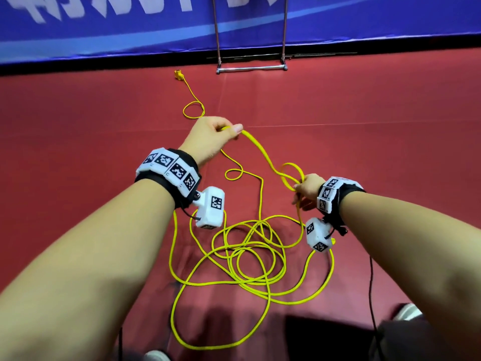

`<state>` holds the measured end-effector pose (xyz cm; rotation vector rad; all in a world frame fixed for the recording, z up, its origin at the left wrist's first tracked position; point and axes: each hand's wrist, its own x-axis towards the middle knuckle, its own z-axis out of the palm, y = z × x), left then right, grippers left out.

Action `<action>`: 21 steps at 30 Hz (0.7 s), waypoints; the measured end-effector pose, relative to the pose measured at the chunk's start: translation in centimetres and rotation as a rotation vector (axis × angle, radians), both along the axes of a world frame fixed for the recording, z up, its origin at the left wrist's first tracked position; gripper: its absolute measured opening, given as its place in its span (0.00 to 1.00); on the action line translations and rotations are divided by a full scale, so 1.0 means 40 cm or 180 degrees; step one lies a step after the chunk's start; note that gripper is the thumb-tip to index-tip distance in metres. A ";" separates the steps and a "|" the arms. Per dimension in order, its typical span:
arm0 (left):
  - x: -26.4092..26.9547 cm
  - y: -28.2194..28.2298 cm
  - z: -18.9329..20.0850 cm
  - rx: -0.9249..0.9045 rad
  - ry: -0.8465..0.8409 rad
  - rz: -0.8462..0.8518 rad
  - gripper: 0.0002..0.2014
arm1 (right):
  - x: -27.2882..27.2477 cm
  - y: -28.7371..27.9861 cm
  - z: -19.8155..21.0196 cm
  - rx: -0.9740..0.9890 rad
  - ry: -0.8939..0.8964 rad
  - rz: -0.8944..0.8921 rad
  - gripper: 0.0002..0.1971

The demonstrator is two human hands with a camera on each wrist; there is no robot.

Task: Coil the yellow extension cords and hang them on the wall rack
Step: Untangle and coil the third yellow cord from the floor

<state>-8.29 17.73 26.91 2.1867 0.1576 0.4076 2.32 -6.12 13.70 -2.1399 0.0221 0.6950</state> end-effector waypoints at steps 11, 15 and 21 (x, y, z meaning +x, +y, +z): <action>-0.162 0.283 -0.272 0.1249 0.2085 0.2178 0.18 | 0.081 -0.107 0.034 0.1071 -0.0022 -0.1646 0.10; -0.134 0.245 -0.281 0.1386 0.2759 0.1880 0.16 | 0.051 -0.026 0.070 0.1435 -0.0114 -0.1255 0.08; -0.047 0.124 -0.277 0.1267 0.2151 0.0906 0.27 | -0.016 0.088 0.149 0.1326 -0.0278 0.0121 0.12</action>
